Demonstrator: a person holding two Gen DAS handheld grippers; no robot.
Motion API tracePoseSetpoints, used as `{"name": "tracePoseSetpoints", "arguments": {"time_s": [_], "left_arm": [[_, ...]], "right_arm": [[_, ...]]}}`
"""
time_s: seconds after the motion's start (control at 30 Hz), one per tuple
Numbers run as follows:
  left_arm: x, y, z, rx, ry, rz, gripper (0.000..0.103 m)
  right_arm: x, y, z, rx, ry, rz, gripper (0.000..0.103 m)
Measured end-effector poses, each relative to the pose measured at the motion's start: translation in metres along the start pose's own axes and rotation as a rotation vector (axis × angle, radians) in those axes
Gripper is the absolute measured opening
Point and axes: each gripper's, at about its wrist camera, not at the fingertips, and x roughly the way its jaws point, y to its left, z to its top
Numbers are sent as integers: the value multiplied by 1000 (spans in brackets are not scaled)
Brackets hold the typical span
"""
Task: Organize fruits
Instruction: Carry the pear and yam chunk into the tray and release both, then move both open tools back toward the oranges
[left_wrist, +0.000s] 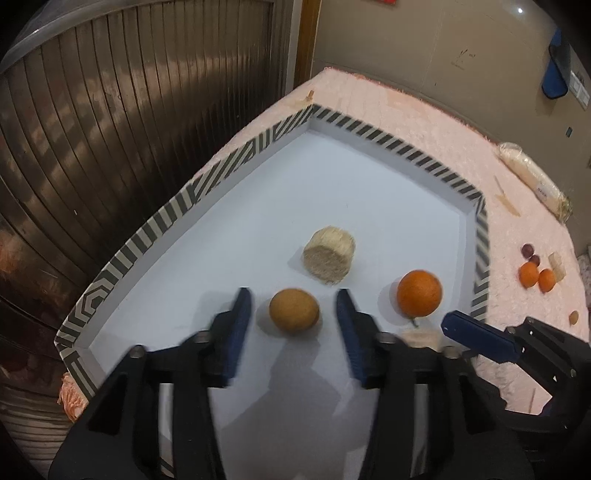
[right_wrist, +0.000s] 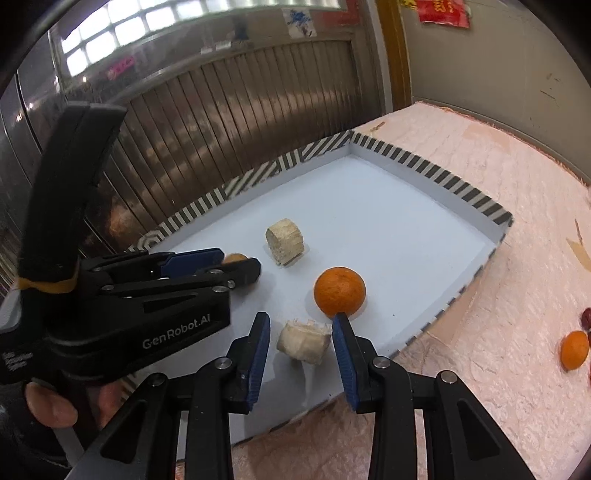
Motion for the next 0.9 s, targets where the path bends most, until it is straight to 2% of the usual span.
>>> {"name": "tracePoseSetpoints", "arguments": {"time_s": [0.1, 0.17, 0.37, 0.7, 0.9], "left_arm": [[-10, -11, 4, 15, -34, -11, 57], [-17, -22, 5, 37, -54, -20, 57], [-28, -73, 7, 132, -76, -89, 58], [-11, -168, 1, 263, -16, -248, 58], [6, -215, -2, 346, 27, -303, 58]], "right_arm": [[-19, -5, -4, 24, -37, 4, 34], [-31, -10, -6, 35, -54, -4, 39], [-71, -41, -20, 82, -99, -75, 40], [-121, -130, -73, 229, -84, -266, 40], [-141, -166, -98, 299, -67, -320, 40]]}}
